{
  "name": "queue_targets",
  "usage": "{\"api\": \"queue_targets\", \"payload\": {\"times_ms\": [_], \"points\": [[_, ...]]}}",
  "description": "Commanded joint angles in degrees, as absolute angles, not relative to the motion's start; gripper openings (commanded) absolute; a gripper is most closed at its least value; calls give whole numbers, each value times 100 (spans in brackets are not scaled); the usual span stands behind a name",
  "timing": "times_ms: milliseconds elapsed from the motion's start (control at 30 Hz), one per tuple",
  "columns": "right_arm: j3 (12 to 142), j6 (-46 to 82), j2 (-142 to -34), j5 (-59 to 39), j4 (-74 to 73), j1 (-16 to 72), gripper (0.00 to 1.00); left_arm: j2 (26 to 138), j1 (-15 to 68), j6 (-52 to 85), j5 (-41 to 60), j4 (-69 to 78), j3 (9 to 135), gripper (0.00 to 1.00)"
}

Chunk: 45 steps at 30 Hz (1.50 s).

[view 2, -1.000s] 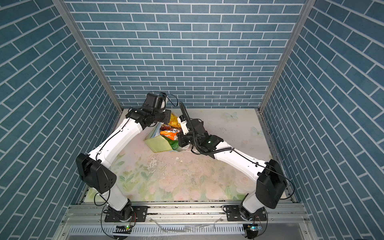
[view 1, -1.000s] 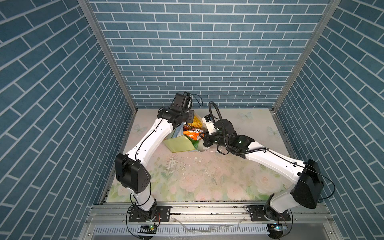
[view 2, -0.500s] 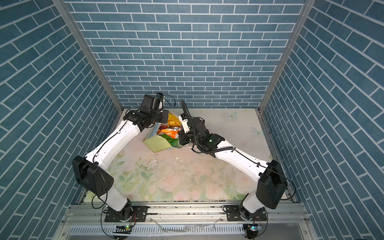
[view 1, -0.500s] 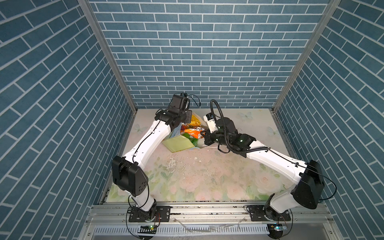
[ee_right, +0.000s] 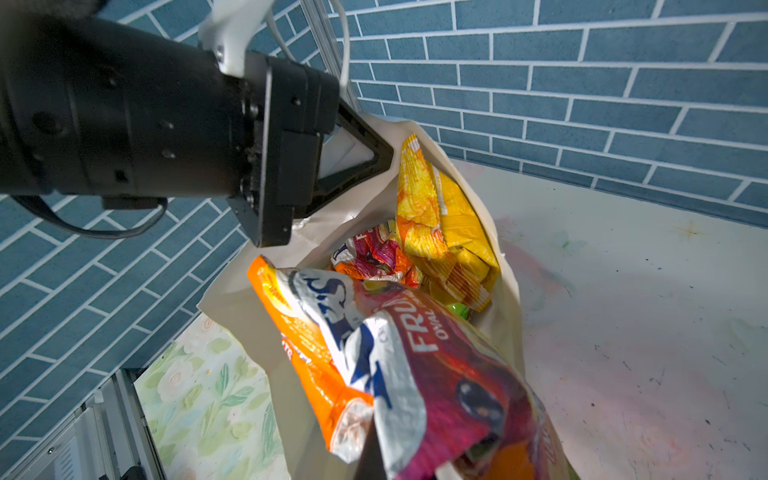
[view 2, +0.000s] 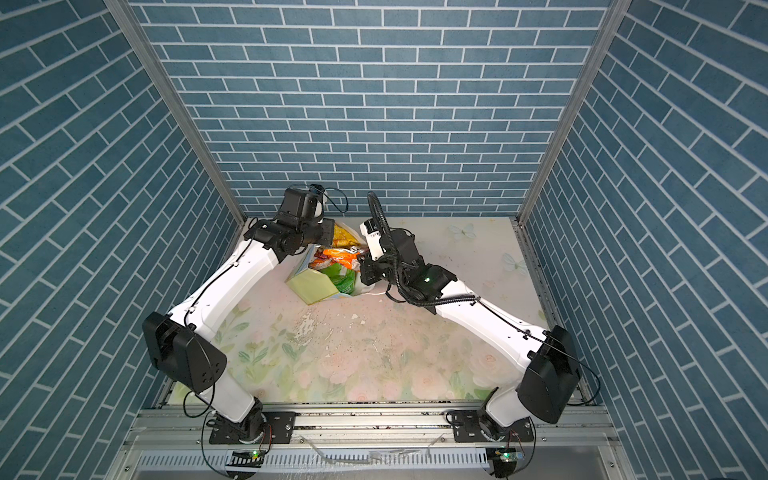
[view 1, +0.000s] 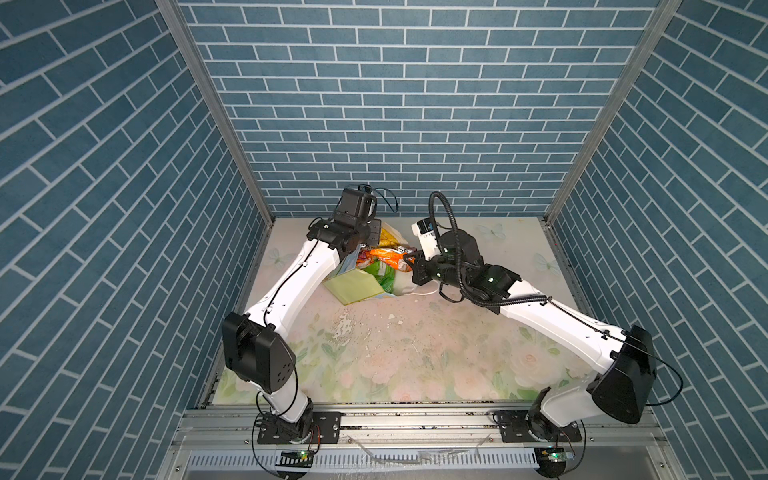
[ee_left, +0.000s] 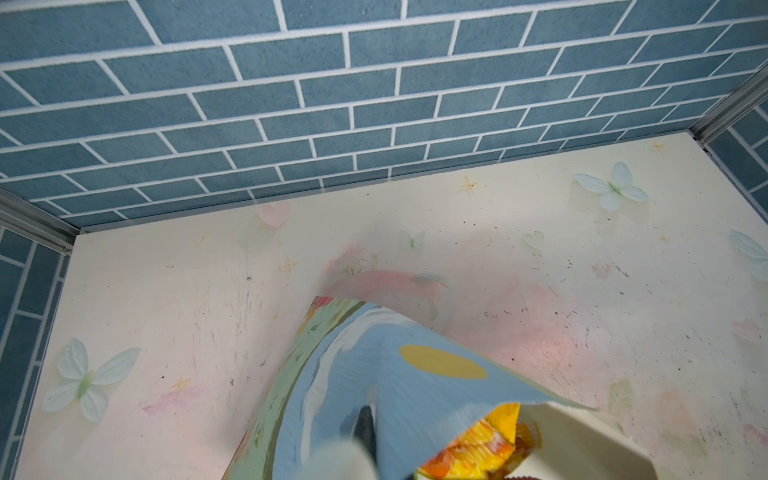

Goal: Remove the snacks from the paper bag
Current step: 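Lift the FOX'S packet out with the right gripper while the left holds the bag, then carry the FOX'S packet away from the bag and release it on the table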

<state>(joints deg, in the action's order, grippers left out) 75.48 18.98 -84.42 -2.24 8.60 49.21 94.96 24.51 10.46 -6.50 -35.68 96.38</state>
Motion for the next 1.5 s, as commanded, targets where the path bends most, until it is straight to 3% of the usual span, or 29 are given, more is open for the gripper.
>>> {"api": "queue_targets", "payload": {"times_ms": [0, 1467], "points": [[7774, 1650, -8165, -78, 536, 4852, 0, 9220, 2404, 1063, -787, -3372, 9694, 0], [7857, 1670, -7500, 82, 503, 4110, 0, 9246, 2312, 1072, -703, -3695, 9918, 0]]}}
